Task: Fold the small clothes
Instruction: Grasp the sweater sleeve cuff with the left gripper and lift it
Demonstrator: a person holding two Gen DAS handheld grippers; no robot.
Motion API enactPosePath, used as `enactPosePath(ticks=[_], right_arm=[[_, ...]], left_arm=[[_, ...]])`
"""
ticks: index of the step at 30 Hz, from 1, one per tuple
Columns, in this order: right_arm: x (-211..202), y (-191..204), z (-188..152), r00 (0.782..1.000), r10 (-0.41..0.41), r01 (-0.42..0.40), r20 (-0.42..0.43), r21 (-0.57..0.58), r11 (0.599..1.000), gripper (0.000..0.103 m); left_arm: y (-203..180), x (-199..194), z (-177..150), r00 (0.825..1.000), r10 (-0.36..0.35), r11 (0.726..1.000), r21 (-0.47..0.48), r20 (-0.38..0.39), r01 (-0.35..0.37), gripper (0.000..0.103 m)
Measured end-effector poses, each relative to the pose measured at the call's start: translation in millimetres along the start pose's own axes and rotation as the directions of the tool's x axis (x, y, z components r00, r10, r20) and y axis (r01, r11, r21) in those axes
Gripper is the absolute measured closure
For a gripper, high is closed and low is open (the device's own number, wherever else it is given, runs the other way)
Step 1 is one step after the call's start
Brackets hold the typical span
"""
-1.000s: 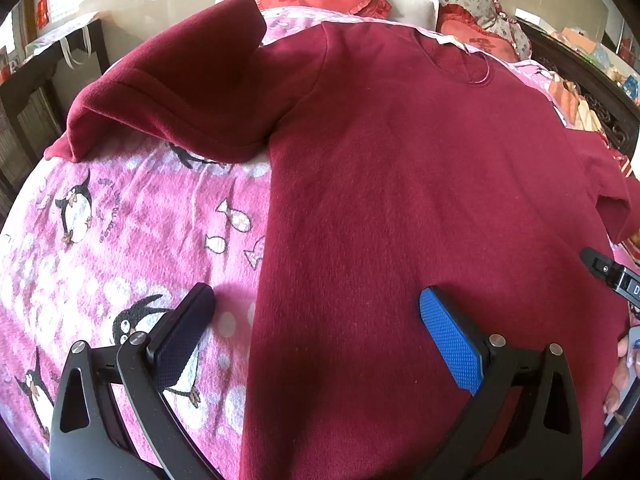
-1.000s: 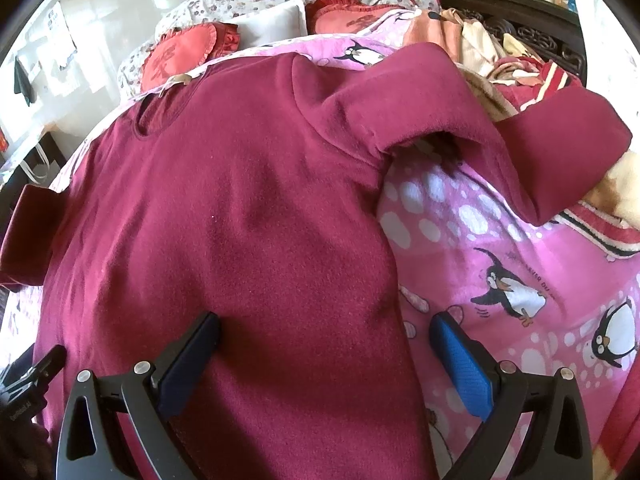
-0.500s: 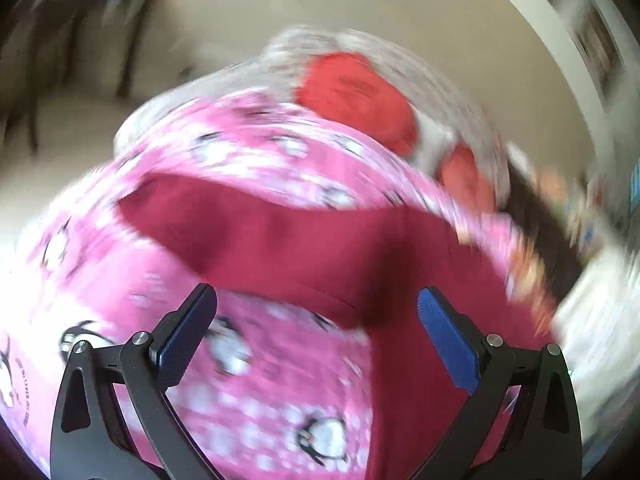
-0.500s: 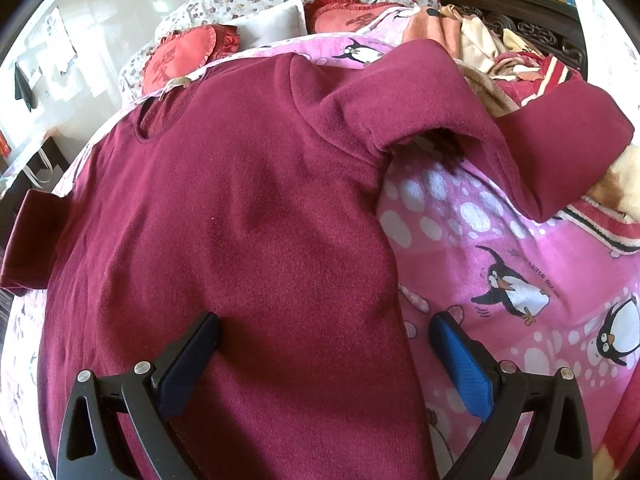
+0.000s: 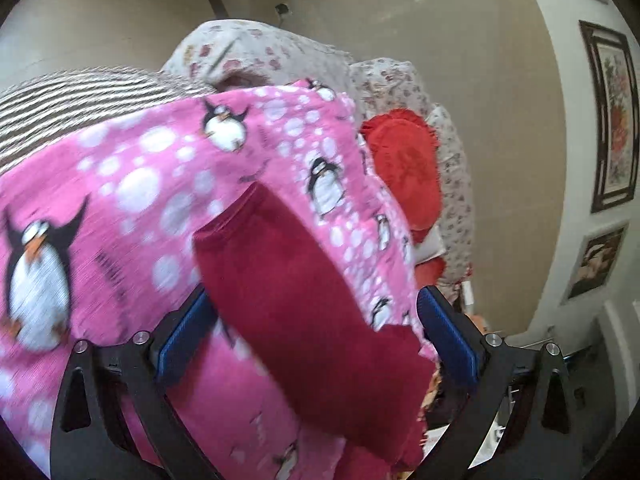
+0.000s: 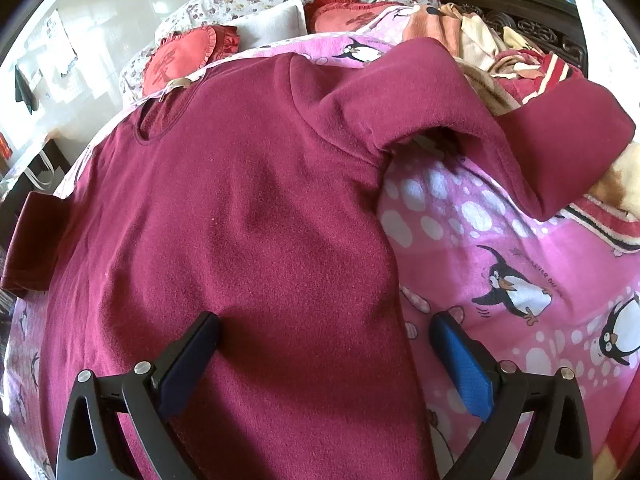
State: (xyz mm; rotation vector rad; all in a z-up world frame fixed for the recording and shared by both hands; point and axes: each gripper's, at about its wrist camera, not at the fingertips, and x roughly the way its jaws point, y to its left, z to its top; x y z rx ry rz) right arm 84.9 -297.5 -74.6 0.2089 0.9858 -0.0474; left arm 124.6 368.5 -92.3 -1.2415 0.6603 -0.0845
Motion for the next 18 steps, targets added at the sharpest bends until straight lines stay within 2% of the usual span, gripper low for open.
enactPosePath(ticks=[1,2,3,4,6,7,9,12,15,16,18], right_arm=[[0.0,-0.2,0.0,1.0,0.001,-0.001,0.0,0.0,1.0,0.0],[0.0,-0.2,0.0,1.0,0.002,-0.002,0.0,0.001,1.0,0.0],[0.0,0.0,-0.1,1.0,0.004,-0.004,0.0,0.003,1.0,0.0],[0.0,-0.5,0.0,1.0,0.006,-0.006,0.0,0.004,1.0,0.0],[0.3,0.2,0.2,1.0,0.009,-0.009,0.0,0.007,1.0,0.0],[0.7,-0.2,0.6,1.0,0.008,-0.008,0.001,0.006,1.0,0.0],[0.7,-0.2,0.5,1.0,0.009,-0.009,-0.001,0.007,1.0,0.0],[0.8,-0.6,0.9,1.0,0.013,-0.013,0.001,0.009,1.0,0.0],[0.9,-0.9,1.2,1.0,0.02,-0.02,0.003,0.013,1.0,0.0],[0.8,-1.4,1.3,1.0,0.022,-0.022,0.004,0.014,1.0,0.0],[0.6,-2.1,1.5,1.0,0.029,-0.029,0.006,0.018,0.999,0.0]], left_arm=[[-2.1,3.4,3.4,1.0,-0.007,1.0,-0.005,0.008,0.007,0.012],[-1.7,3.9,6.2,1.0,-0.015,1.0,-0.013,0.01,0.016,0.026],[-0.1,4.9,7.3,1.0,-0.014,1.0,-0.015,0.009,0.014,0.045],[2.0,8.8,9.3,1.0,0.019,1.0,-0.015,-0.001,-0.019,0.054],[6.8,14.2,7.9,0.994,0.102,0.995,-0.012,-0.025,-0.103,0.082],[10.3,18.4,7.4,0.989,0.143,0.99,-0.012,-0.038,-0.144,0.089],[12.5,19.4,6.2,0.984,0.175,0.985,-0.008,-0.027,-0.175,0.096],[-4.1,8.9,3.1,0.981,0.192,0.98,0.047,0.026,-0.193,0.098],[-32.3,-27.2,9.8,0.972,0.166,0.978,0.096,0.164,-0.184,0.098],[-42.5,-49.7,16.2,0.956,0.166,0.975,0.104,0.244,-0.195,0.098],[-49.8,-71.1,24.4,0.935,0.172,0.972,0.101,0.311,-0.212,0.098]])
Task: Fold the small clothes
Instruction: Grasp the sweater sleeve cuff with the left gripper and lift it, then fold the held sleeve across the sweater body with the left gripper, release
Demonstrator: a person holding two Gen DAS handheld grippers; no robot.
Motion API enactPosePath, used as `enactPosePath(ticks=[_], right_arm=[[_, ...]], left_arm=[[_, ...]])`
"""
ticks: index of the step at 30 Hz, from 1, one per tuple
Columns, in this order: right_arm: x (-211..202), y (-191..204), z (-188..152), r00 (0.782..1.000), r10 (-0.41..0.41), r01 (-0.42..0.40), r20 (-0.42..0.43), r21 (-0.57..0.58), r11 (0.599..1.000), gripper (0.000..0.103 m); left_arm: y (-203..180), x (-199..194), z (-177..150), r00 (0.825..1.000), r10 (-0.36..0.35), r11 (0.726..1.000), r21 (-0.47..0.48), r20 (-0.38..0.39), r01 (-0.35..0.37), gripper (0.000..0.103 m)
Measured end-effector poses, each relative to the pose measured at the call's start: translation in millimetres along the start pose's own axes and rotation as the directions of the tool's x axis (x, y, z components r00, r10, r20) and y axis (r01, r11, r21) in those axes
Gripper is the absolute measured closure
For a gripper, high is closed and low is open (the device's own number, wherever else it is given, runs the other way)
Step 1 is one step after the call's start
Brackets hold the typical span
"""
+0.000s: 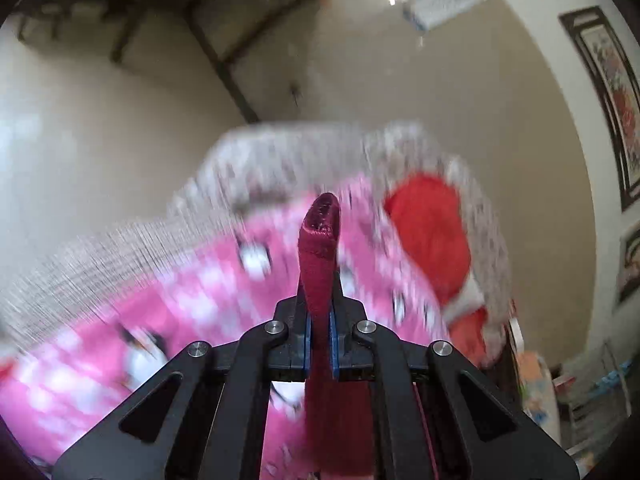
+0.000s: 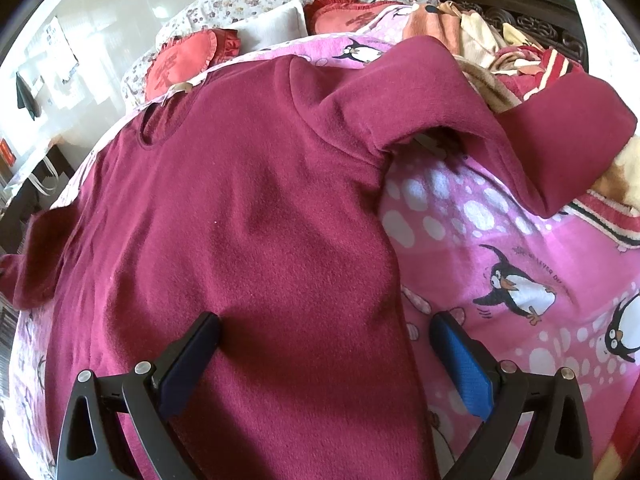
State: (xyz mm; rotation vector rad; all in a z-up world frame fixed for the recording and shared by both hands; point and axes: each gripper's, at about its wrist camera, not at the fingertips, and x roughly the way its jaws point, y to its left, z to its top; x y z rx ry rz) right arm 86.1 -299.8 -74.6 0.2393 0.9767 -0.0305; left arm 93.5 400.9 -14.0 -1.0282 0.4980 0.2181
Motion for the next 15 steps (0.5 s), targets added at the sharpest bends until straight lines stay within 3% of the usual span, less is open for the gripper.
enactPosePath(ticks=[4,7,8,10,12,15], right_arm=[[-0.7,-0.8,0.0,1.0,0.009,-0.009,0.004,0.005,1.0,0.0],[-2.0,-2.5,-1.2,1.0,0.012,-0.012,0.006,0.006,1.0,0.0],[-2.3,-2.4,-1.4,1.0,0.012,-0.012,0.006,0.007,1.0,0.0],[-2.9,-2.8,-1.9,1.0,0.014,-0.014,0.007,0.007,1.0,0.0],[-3.5,-3.5,-2.1,1.0,0.019,-0.019,0.009,0.011,1.0,0.0],[-4.0,-5.2,-1.9,1.0,0.028,-0.028,0.012,0.016,0.999,0.0]], left_arm=[[-13.6,-10.6,6.8,1.0,-0.017,0.999,0.036,-0.005,0.017,0.098],[-51.9,-4.8,-19.2,0.991,-0.104,0.986,0.124,-0.082,0.114,0.098],[-77.5,4.9,-40.0,0.98,-0.141,0.971,0.176,-0.137,0.164,0.098],[-115.8,20.6,-71.8,0.956,-0.188,0.944,0.226,-0.226,0.239,0.098],[-168.5,42.1,-128.2,0.904,-0.245,0.892,0.285,-0.35,0.352,0.098],[-223.1,63.9,-195.5,0.833,-0.282,0.83,0.314,-0.477,0.461,0.098]])
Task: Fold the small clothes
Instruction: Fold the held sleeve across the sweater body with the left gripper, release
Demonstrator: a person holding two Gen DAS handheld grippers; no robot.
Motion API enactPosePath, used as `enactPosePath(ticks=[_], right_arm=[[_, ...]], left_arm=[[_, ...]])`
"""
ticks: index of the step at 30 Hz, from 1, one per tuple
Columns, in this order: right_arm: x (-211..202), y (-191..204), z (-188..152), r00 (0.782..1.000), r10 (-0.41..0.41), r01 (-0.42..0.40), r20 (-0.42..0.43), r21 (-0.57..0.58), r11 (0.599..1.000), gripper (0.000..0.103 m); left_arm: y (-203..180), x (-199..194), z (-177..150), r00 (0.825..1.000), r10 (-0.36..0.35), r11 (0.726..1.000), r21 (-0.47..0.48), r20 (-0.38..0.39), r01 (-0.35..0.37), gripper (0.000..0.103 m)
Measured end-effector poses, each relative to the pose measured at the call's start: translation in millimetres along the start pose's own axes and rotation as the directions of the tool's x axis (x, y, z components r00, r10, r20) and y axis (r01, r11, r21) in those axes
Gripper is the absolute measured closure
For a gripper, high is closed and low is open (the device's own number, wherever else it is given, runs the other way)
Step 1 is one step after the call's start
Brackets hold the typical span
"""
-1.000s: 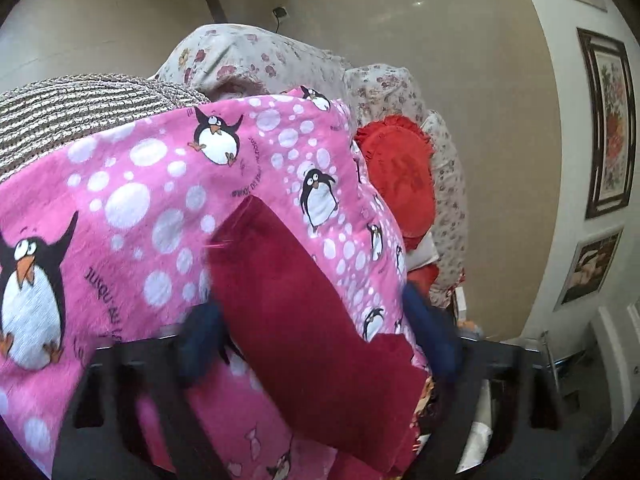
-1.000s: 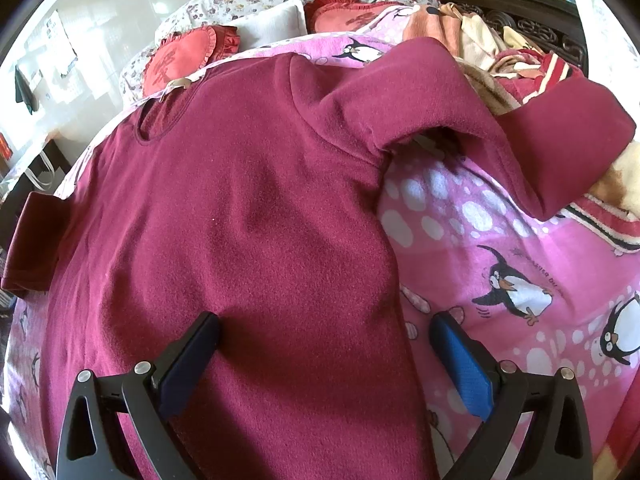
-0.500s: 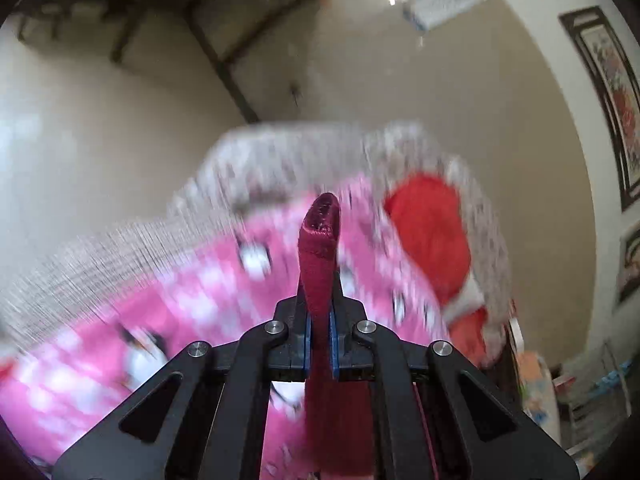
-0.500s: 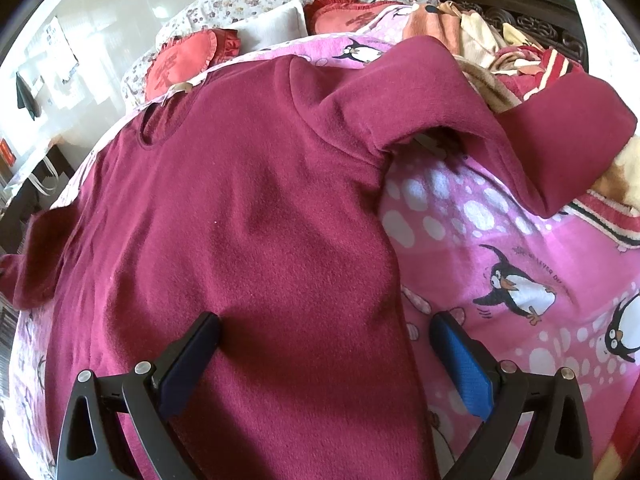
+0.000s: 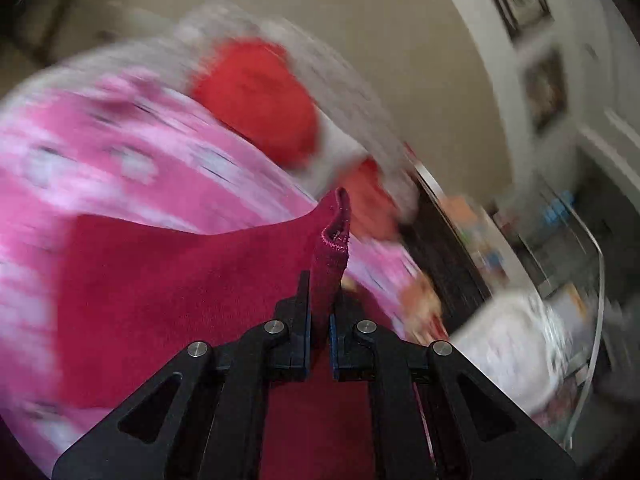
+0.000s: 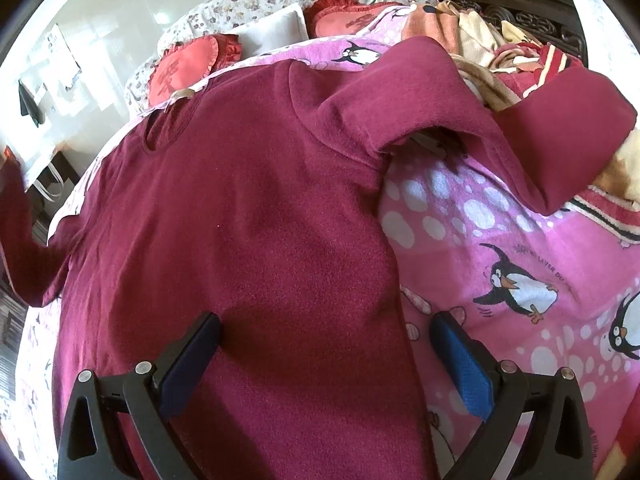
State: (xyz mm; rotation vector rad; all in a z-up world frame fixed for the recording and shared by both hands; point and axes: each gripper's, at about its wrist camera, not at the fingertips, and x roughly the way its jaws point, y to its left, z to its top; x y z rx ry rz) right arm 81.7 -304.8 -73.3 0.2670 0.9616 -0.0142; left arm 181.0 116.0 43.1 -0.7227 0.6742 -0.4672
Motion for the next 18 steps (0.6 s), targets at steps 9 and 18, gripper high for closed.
enactPosePath(ticks=[9,18], right_arm=[[-0.9,-2.1,-3.2,1.0,0.016,-0.016,0.007,0.008,1.0,0.0],[-0.8,-4.0,-3.0,0.999,0.042,-0.042,0.011,0.02,0.999,0.0]], left_arm=[[-92.5,167.4,-80.6,0.962,-0.065,0.994,0.066,-0.266,0.085,0.098],[-112.0,200.2,-133.1,0.9,-0.065,0.992,0.069,-0.431,0.104,0.096]])
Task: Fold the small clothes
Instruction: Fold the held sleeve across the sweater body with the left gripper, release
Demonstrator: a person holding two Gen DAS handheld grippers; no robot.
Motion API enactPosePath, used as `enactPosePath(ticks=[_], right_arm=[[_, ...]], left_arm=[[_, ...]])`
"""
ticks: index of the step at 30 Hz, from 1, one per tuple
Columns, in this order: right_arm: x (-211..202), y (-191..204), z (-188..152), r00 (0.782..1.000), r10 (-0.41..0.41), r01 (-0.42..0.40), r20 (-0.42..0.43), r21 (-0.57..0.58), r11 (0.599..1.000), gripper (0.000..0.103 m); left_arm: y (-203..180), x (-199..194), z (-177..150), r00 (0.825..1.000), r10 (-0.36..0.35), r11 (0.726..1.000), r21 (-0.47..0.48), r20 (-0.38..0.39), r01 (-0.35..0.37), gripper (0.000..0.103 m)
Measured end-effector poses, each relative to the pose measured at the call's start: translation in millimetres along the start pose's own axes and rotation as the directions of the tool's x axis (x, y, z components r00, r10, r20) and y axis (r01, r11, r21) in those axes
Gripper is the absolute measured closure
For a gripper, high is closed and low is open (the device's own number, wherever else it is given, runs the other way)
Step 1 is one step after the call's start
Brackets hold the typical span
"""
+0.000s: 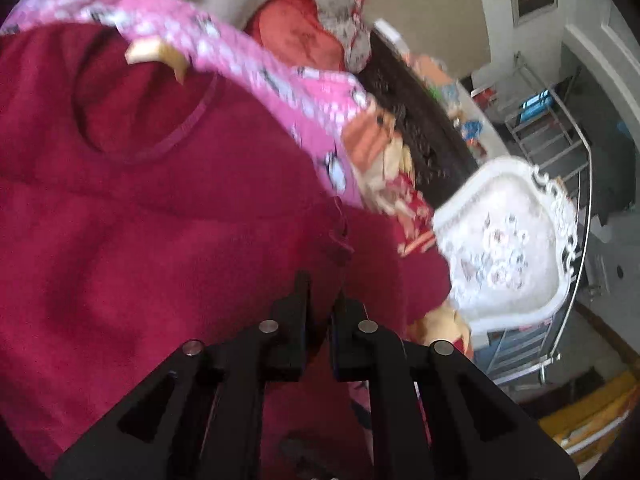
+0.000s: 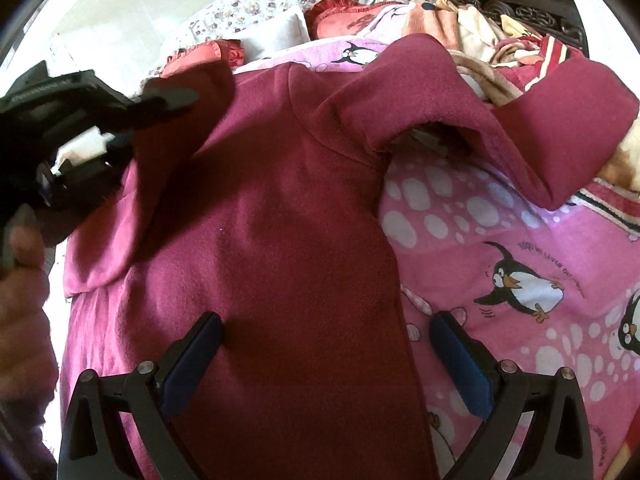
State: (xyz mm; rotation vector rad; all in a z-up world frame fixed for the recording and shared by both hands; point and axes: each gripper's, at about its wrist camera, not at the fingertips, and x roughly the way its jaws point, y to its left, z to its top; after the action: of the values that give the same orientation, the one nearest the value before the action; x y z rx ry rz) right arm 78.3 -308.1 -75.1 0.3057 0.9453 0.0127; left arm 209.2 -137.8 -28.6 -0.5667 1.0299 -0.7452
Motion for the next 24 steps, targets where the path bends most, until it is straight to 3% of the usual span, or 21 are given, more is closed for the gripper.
enactPosePath(ticks=[1,2,3,5,9,12,13,14,16,17,18,19,20,21,22,24], right_arm=[[-0.2,-0.4,0.1,1.0,0.0,0.0,0.0,0.001,1.0,0.0],[-0.1,-0.5,0.0,1.0,0.0,0.0,0.0,0.001,1.0,0.0],[-0.1,-0.2,0.0,1.0,-0.001,0.001,0.0,0.0,1.0,0.0],[0.1,0.4,0.3,1.0,-0.005,0.005,-0.001,-0.003,1.0,0.0],[-0.8,0.6,0.8,1.0,0.014,-0.014,-0.002,0.013,1.0,0.0],[-12.3,-3.0,2.8,1.0,0.024,-0.025,0.019,0.043,0.999,0.002],[-19.5,-5.7,5.5,0.999,0.036,-0.037,0.029,0.053,0.998,0.009],[-32.4,-5.8,10.1,0.997,0.039,-0.042,0.059,0.053,0.998,0.014],[-65.6,6.9,24.2,0.982,0.045,-0.037,0.186,-0.045,0.998,0.014],[-78.6,16.6,31.3,0.966,0.06,-0.031,0.25,-0.116,0.993,0.014],[-88.1,31.3,39.6,0.949,0.084,-0.02,0.304,-0.207,0.978,0.014],[-88.6,42.9,46.2,0.945,0.116,-0.028,0.307,-0.276,0.961,0.022],[-84.3,53.5,52.9,0.945,0.164,-0.063,0.282,-0.337,0.939,0.051],[-74.9,62.6,59.3,0.95,0.208,-0.096,0.232,-0.416,0.904,0.067],[-59.4,69.2,66.6,0.959,0.228,-0.138,0.169,-0.425,0.894,0.077],[-27.3,74.1,73.9,0.976,0.19,-0.129,0.108,-0.414,0.901,0.077]], left_arm=[[-0.3,1.1,-1.9,1.0,0.014,1.0,0.005,-0.014,-0.014,0.093],[0.8,1.7,-3.5,0.999,0.026,1.0,0.005,-0.025,-0.026,0.084],[4.2,1.1,-5.5,0.999,0.032,0.999,-0.003,-0.035,-0.032,0.068],[7.0,-7.9,-11.1,0.999,0.012,1.0,-0.027,-0.046,-0.013,0.049],[12.1,-46.3,-24.6,0.999,-0.016,1.0,0.0,-0.034,0.016,0.049],[24.8,-93.1,-31.6,0.989,0.116,0.99,0.074,0.092,-0.123,0.048],[37.5,-119.7,-30.9,0.961,0.209,0.972,0.071,0.18,-0.225,0.048],[46.8,-133.3,-29.9,0.941,0.255,0.961,0.052,0.224,-0.273,0.048],[80.4,-165.6,-22.1,0.857,0.408,0.909,-0.046,0.315,-0.415,0.048],[93.6,-171.3,-17.8,0.837,0.445,0.893,-0.085,0.317,-0.442,0.049],[110.8,-175.3,-11.4,0.829,0.468,0.883,-0.134,0.305,-0.45,0.049],[122.1,-177.4,-8.0,0.824,0.481,0.877,-0.165,0.299,-0.452,0.049],[129.2,-177.4,-5.7,0.822,0.486,0.874,-0.185,0.297,-0.449,0.049],[134.8,-175.6,-4.4,0.828,0.481,0.876,-0.198,0.288,-0.44,0.049],[141.6,-169.5,-4.2,0.844,0.466,0.882,-0.212,0.266,-0.42,0.049],[147.5,-160.0,-9.5,0.848,0.47,0.878,-0.225,0.245,-0.422,0.048]])
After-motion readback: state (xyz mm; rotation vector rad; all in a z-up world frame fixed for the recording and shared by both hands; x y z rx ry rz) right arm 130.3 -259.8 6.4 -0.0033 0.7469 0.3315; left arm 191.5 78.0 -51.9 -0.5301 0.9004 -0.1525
